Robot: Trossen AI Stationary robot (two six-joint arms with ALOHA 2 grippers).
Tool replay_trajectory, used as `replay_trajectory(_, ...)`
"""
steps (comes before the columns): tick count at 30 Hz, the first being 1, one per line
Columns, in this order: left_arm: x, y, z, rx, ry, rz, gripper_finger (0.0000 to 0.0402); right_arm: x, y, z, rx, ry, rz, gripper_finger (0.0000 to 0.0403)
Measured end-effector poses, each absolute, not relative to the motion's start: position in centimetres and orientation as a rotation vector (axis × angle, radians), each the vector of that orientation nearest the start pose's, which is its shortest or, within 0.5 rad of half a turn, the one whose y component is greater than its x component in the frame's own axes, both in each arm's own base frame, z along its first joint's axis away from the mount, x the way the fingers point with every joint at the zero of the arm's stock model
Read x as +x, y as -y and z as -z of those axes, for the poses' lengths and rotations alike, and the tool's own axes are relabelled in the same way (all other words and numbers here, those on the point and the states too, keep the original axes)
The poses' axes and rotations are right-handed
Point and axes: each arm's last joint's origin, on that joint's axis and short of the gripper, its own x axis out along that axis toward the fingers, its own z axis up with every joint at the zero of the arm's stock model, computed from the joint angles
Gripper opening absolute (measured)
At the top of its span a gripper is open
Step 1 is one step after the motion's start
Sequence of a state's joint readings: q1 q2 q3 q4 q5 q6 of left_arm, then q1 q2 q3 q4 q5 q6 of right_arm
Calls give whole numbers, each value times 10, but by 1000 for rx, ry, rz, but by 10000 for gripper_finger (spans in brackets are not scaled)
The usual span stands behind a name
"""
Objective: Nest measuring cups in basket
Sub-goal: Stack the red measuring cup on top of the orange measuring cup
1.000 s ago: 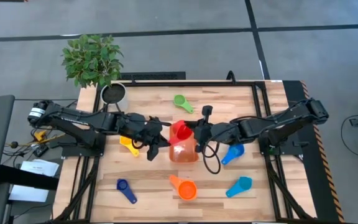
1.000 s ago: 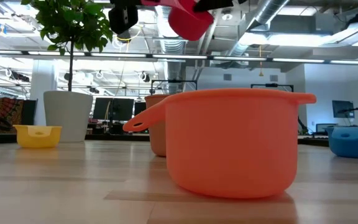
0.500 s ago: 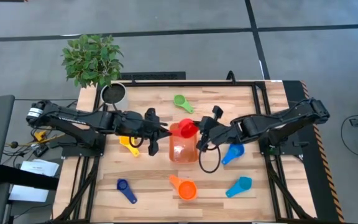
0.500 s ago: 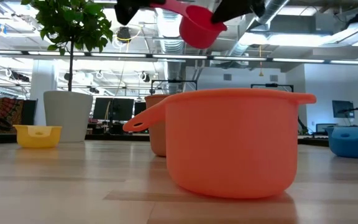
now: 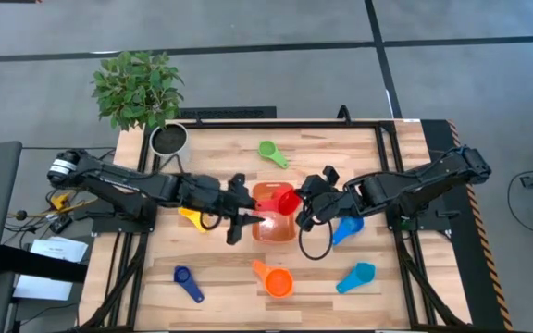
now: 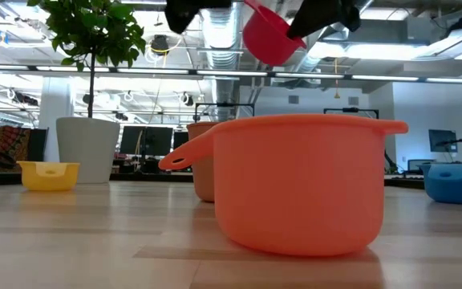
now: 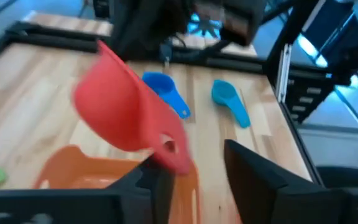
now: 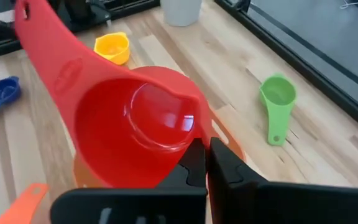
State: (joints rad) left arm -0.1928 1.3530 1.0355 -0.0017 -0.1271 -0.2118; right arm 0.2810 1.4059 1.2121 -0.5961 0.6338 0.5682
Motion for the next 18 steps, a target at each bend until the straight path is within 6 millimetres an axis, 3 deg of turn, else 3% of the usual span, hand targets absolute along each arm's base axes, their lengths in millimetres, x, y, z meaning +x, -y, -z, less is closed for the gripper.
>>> replay_trajectory(4,308,63,-301,-163,-354,51,171,284,-64,-309,177,-616,527,6)
replay_trajectory(9,302,65,-303,-123,-373,38,192,278,-64,-303,225,-701,520,5)
replay_trajectory(13,283,59,-317,-20,-357,-108,196,273,-73,-300,293,-716,533,17)
replay_trajectory(18,263,53,-333,147,-319,-355,196,265,-99,-301,452,-681,507,8)
